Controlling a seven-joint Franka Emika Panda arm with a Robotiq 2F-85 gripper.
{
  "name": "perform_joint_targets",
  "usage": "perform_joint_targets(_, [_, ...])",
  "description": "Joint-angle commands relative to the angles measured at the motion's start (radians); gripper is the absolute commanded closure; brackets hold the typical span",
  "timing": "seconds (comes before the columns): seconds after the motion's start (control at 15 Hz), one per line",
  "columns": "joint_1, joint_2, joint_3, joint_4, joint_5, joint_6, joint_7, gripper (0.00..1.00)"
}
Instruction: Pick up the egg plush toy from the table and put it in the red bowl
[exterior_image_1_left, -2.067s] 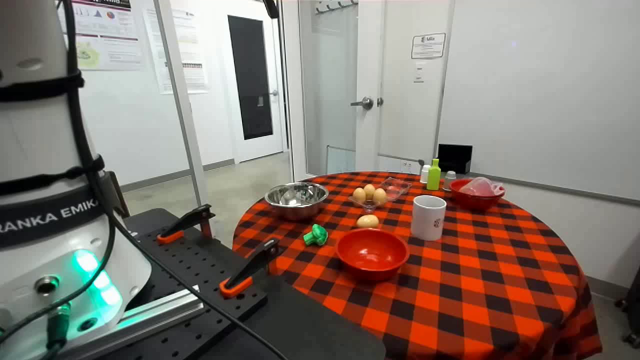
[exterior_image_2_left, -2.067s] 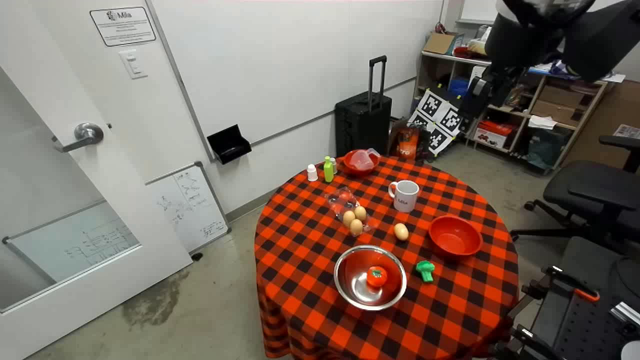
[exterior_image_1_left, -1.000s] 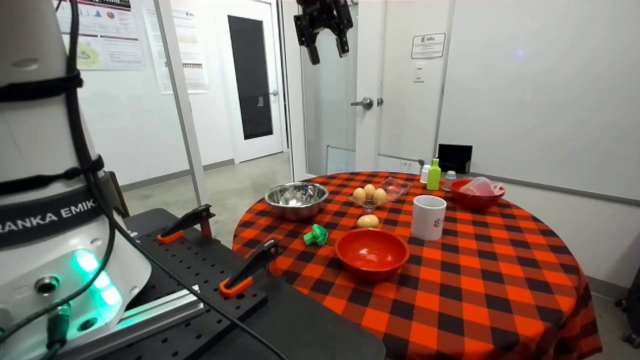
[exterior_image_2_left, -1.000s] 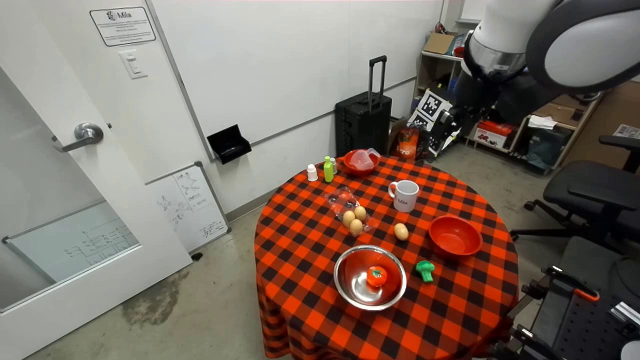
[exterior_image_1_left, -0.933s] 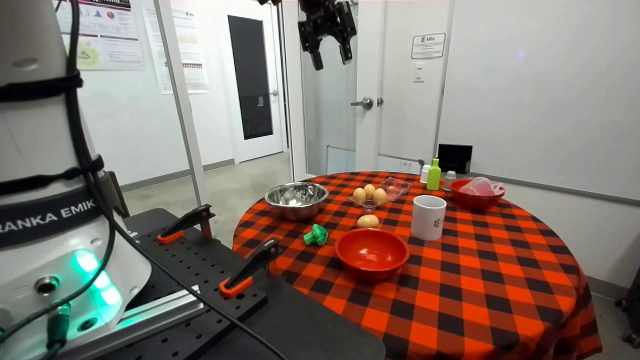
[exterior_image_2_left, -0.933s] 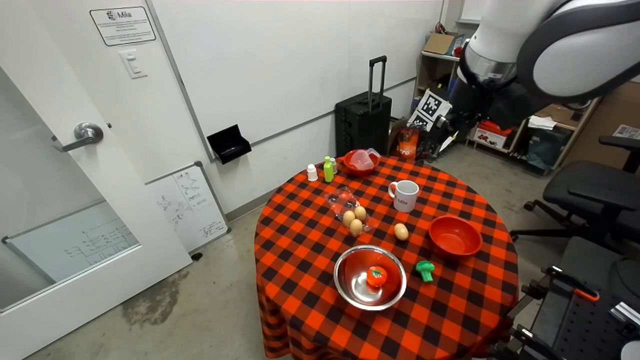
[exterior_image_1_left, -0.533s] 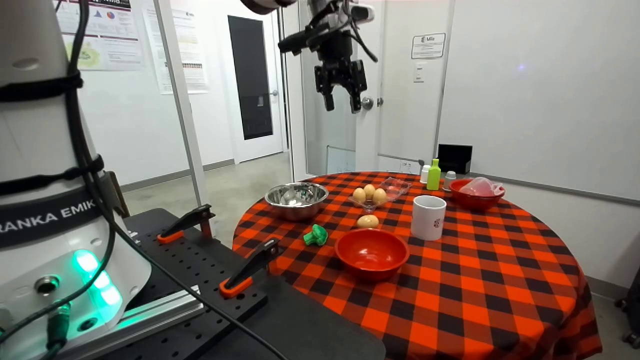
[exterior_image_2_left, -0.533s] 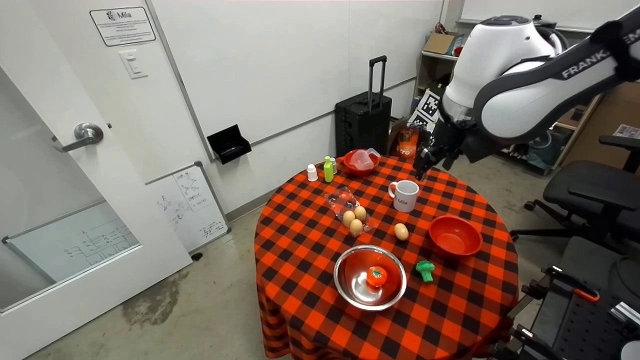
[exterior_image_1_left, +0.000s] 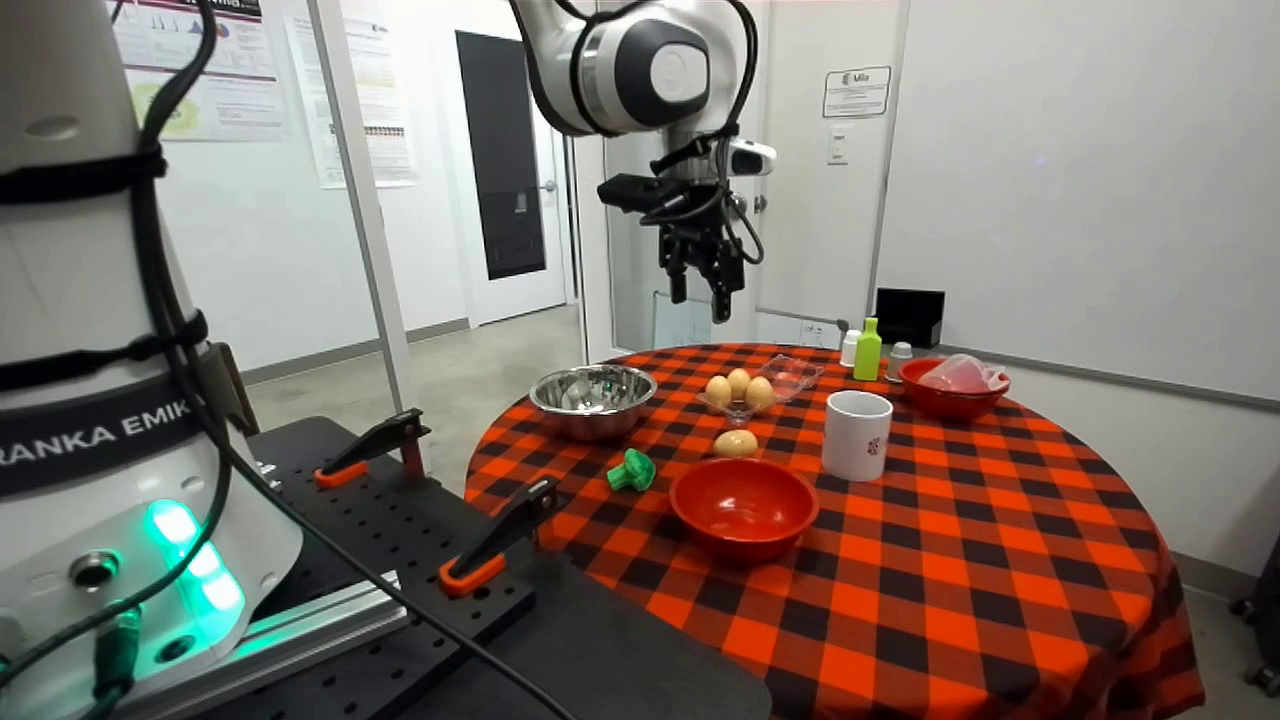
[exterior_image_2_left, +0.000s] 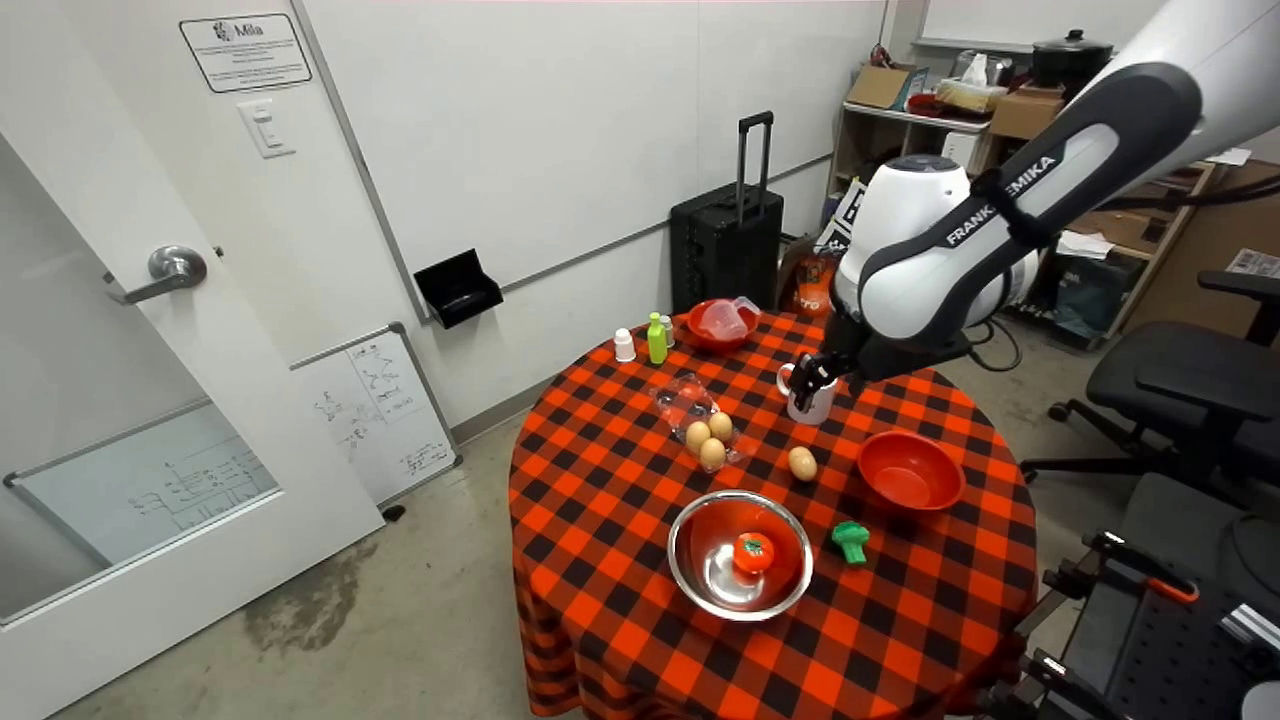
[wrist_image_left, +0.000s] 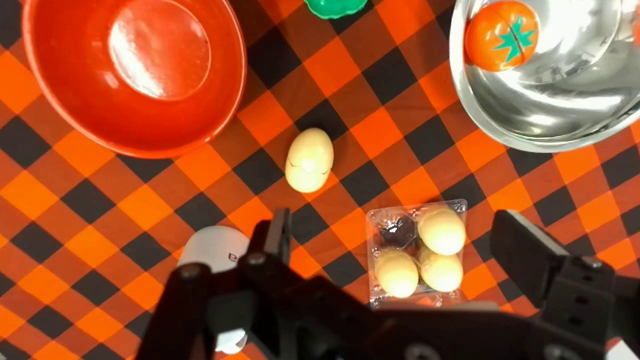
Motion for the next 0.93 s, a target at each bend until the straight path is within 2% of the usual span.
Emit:
perform_joint_targets(0.0, [0.003,0.145,-0.009,0.115,0.067,0.018,-0.009,0.0])
perform_joint_targets(0.4, [-0.05,0.317,0.026,0.242,0.182,-0.01,-0.025,0.0])
perform_joint_targets(0.87, [-0.083,0.45,0.037,0.337,0.237,-0.009,-0.016,0.0])
